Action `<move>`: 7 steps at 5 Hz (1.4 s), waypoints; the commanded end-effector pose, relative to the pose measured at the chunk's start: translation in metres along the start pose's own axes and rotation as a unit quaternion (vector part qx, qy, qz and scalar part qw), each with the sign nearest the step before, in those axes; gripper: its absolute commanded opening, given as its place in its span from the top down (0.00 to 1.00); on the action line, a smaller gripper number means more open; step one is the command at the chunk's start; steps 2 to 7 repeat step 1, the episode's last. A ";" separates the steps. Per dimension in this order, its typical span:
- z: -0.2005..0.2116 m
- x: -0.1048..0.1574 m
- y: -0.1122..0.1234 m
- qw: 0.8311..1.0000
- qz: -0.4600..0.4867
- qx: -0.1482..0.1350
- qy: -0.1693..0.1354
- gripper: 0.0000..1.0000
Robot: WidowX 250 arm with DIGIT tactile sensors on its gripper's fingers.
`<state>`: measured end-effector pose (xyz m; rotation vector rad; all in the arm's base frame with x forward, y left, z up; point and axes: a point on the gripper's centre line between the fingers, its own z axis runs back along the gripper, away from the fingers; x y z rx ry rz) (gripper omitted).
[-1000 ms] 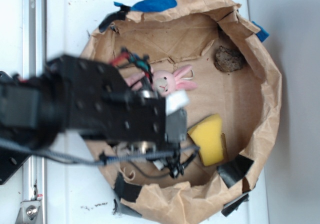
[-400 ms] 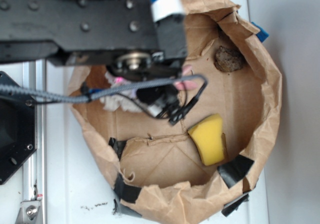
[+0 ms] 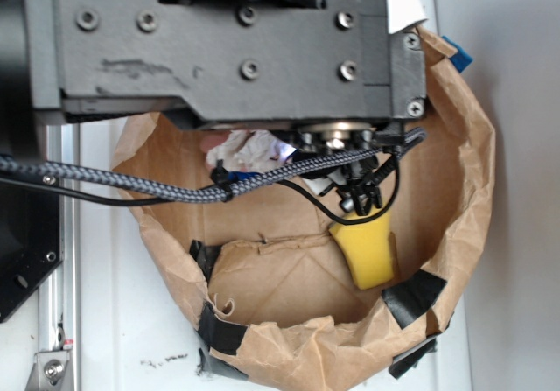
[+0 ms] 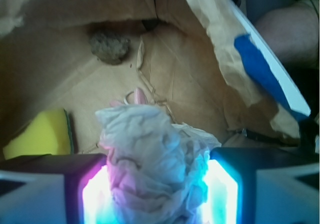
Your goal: Grab the white paper.
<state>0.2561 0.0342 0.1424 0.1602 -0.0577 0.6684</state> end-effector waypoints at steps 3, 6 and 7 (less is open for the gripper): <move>0.014 -0.001 0.002 0.999 -0.004 -0.025 -0.029 1.00; 0.014 -0.001 0.002 0.999 -0.004 -0.025 -0.029 1.00; 0.014 -0.001 0.002 0.999 -0.004 -0.025 -0.029 1.00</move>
